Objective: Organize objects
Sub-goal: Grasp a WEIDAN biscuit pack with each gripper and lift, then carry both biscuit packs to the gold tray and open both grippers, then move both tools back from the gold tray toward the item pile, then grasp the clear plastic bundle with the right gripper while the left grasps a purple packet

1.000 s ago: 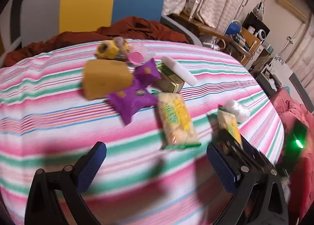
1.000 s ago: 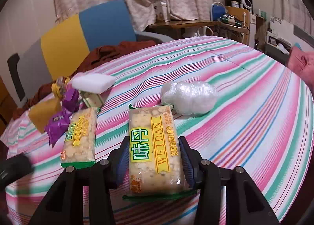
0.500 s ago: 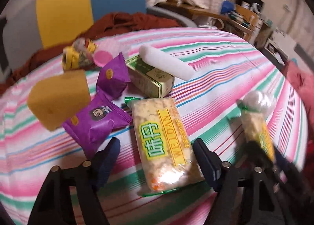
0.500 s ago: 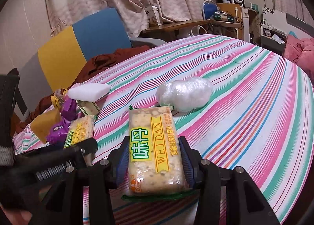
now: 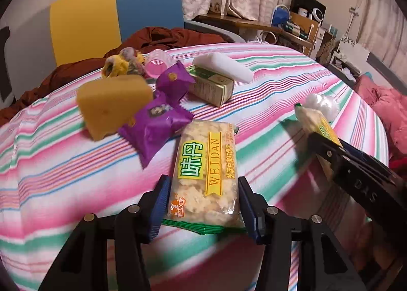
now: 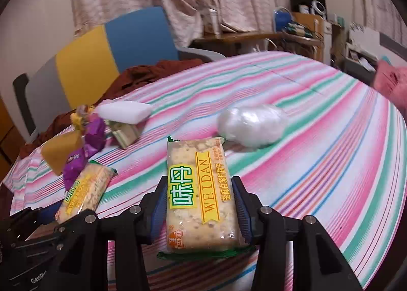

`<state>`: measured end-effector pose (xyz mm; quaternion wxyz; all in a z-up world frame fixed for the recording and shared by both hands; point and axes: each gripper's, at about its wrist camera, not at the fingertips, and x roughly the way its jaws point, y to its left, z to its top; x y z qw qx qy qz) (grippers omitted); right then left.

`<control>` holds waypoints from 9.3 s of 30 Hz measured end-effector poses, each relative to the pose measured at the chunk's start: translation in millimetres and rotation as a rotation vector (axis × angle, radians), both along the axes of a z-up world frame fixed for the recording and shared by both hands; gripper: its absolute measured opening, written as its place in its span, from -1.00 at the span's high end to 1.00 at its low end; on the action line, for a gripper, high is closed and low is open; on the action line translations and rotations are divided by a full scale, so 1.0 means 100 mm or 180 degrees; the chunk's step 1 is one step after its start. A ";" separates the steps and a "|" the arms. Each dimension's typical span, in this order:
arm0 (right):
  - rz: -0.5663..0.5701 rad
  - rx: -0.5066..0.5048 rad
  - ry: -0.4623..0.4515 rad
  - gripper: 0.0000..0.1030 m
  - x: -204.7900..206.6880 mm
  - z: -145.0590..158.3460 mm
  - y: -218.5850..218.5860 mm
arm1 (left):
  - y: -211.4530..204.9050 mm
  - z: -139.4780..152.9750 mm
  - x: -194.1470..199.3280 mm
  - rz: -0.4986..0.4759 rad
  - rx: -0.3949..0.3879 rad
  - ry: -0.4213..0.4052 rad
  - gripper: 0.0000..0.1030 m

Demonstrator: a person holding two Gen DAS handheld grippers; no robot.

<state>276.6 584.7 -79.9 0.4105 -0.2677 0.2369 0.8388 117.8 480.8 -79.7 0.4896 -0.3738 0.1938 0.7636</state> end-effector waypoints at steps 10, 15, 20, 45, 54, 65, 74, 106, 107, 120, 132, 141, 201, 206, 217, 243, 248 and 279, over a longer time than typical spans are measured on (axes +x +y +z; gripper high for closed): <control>0.0521 0.0452 -0.0236 0.07 -0.27 0.13 -0.45 | -0.57 0.03 -0.03 0.0243 0.0245 -0.0189 0.03; 0.0626 0.0345 -0.0271 0.07 -0.29 0.08 -0.65 | -0.84 0.02 0.10 0.0169 0.0265 -0.0055 0.04; 0.0702 0.0180 -0.0198 0.07 -0.29 0.05 -0.91 | -1.02 0.02 0.16 0.0114 0.0275 0.0012 0.03; 0.1263 -0.0137 -0.0016 0.07 -0.77 0.33 -1.89 | -2.27 0.21 0.02 0.0585 0.0611 0.0023 0.11; 0.1166 -0.0131 -0.0087 0.07 -0.76 0.32 -1.90 | -2.21 0.07 0.03 0.0499 0.0358 0.0079 0.10; 0.1074 -0.0166 -0.0097 0.07 -0.68 0.28 -1.84 | -1.97 0.01 -0.12 0.0587 0.0200 0.0048 0.09; 0.1145 -0.0212 -0.0137 0.07 -0.76 0.22 -1.91 | -2.30 0.43 -0.38 0.0865 0.0624 -0.0115 0.10; 0.1952 -0.0259 0.0047 0.07 -1.47 0.54 -2.64 | -3.71 0.61 -2.03 0.2619 0.0752 -0.0373 -0.74; 0.2015 -0.0251 0.0075 0.07 -1.53 0.58 -2.69 | -3.75 0.62 -1.97 0.2650 0.0757 -0.0336 -0.78; 0.2739 -0.0402 0.0100 0.07 -2.44 0.78 -3.23 | -4.14 0.58 -1.43 0.2725 0.0641 -0.0064 -0.87; 0.2866 -0.0228 -0.0393 0.07 -3.22 0.54 -3.48 | -4.34 0.53 -1.33 0.2787 0.0675 -0.0122 -0.91; 0.2717 -0.0193 -0.0602 0.03 -3.46 0.44 -3.43 | -4.37 0.52 -1.34 0.2803 0.0716 -0.0183 -0.91; -0.0683 -0.0361 -0.0314 -0.21 -0.14 -0.03 0.88 | -2.19 0.41 -0.01 0.0862 0.0051 -0.0232 -1.00; -0.0651 -0.0335 -0.0121 0.17 -0.07 -0.02 0.84 | -1.92 0.44 -0.03 0.0746 0.0087 -0.0110 -1.00; 0.0172 0.0468 -0.0164 0.20 -0.45 0.25 0.27 | -1.15 0.39 -0.20 0.0635 0.0112 0.0230 -1.00; 0.0337 0.0505 -0.0306 0.20 -0.56 0.16 0.20 | -0.03 0.09 -0.50 0.0136 0.0051 0.0514 0.10; 0.0375 0.0530 -0.0289 0.20 -0.56 0.18 0.19 | -0.28 0.19 -0.30 0.0118 0.0262 0.0763 0.21; 0.1210 0.0352 0.0182 0.21 -1.38 0.33 -1.38 | -1.79 0.36 -0.51 0.0831 0.1002 0.0369 0.39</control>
